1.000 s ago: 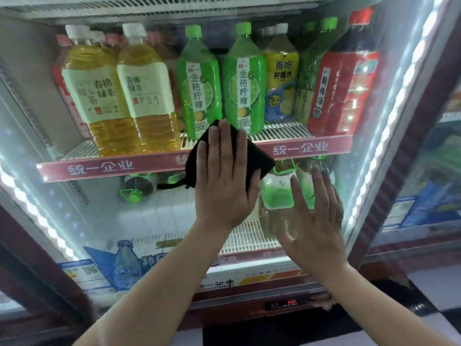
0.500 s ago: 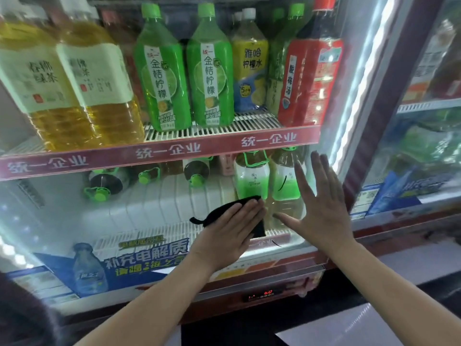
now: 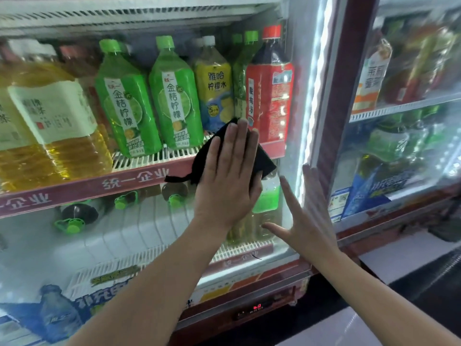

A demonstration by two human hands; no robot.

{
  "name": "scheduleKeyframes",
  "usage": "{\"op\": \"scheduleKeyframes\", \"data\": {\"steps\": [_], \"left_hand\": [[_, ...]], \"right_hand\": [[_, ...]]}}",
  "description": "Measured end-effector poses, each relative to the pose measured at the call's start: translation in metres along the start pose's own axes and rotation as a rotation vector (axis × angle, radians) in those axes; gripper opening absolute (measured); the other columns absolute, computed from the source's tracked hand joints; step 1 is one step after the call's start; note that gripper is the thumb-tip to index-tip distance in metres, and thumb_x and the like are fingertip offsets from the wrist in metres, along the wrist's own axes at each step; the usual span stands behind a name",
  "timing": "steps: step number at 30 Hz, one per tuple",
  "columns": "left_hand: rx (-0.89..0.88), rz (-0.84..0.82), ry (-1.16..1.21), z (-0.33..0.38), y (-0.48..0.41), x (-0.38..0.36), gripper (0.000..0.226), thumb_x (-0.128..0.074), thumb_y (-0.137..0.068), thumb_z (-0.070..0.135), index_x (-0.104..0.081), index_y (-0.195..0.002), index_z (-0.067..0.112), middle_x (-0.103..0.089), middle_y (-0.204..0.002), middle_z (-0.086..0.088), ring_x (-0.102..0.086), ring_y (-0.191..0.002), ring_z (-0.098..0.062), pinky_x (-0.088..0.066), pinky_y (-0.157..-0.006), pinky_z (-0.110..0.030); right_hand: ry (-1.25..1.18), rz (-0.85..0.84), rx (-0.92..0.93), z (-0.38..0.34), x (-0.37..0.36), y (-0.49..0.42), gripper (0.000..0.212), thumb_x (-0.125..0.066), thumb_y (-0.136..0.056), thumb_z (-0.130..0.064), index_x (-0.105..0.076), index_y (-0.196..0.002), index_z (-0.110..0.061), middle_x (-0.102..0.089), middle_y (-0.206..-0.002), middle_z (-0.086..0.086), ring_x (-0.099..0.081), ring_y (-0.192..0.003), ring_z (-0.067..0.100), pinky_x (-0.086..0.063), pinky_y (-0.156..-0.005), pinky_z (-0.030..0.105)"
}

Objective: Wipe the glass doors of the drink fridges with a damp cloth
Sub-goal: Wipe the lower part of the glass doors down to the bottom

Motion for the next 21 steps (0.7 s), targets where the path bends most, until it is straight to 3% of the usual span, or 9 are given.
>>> {"op": "scheduleKeyframes", "data": {"steps": [4, 8, 13, 16, 21], "left_hand": [[-0.057, -0.036, -0.036, 0.017, 0.018, -0.014, 0.071, -0.032, -0.102, 0.041, -0.01, -0.156, 0.0, 0.005, -0.162, -0.015, 0.0, -0.15, -0.033, 0.008, -0.123, -0.045], [-0.272, -0.13, -0.112, 0.052, 0.066, -0.038, 0.073, -0.026, -0.103, 0.046, -0.006, -0.156, 0.0, 0.01, -0.162, -0.022, 0.009, -0.152, -0.033, 0.01, -0.123, -0.045], [-0.432, -0.183, -0.166, 0.075, 0.111, -0.058, 0.074, -0.024, -0.102, 0.049, -0.007, -0.157, 0.001, 0.009, -0.163, -0.022, 0.011, -0.151, -0.035, 0.012, -0.122, -0.047], [-0.527, -0.22, -0.194, 0.079, 0.122, -0.06, 0.073, -0.021, -0.102, 0.048, -0.006, -0.157, 0.002, 0.009, -0.163, -0.021, 0.013, -0.151, -0.036, 0.014, -0.122, -0.047], [-0.703, -0.28, -0.182, 0.074, 0.144, -0.061, 0.075, -0.021, -0.102, 0.051, -0.003, -0.157, 0.004, 0.008, -0.165, -0.016, 0.01, -0.152, -0.031, 0.009, -0.123, -0.043]], "right_hand": [[0.005, -0.004, -0.017, 0.007, -0.005, 0.004, 0.109, -0.056, -0.078, -0.075, -0.006, -0.159, -0.021, -0.002, -0.165, 0.019, 0.001, -0.154, 0.03, 0.0, -0.125, 0.034], [0.024, 0.029, -0.02, 0.008, -0.008, 0.01, 0.109, -0.061, -0.079, -0.07, -0.012, -0.159, -0.015, -0.005, -0.164, 0.018, 0.001, -0.154, 0.028, 0.002, -0.125, 0.032], [0.054, 0.032, -0.011, 0.01, -0.01, 0.026, 0.096, -0.042, -0.088, -0.075, -0.012, -0.159, -0.018, -0.003, -0.164, 0.013, 0.0, -0.154, 0.026, 0.0, -0.125, 0.033], [0.088, -0.03, -0.025, 0.018, -0.016, 0.035, 0.106, -0.06, -0.08, -0.066, -0.006, -0.16, -0.021, 0.002, -0.165, 0.011, 0.003, -0.154, 0.025, 0.003, -0.125, 0.033], [0.133, -0.036, -0.073, 0.023, -0.008, 0.045, 0.114, -0.082, -0.072, -0.048, -0.016, -0.159, -0.017, 0.001, -0.165, 0.012, 0.006, -0.154, 0.024, 0.008, -0.124, 0.031]]}}
Point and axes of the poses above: each hand's wrist, its own y-axis away from the middle knuckle, its own x-axis out of the back of the hand, z = x × y, the point moved 10 cm from there along -y, towards the middle knuckle
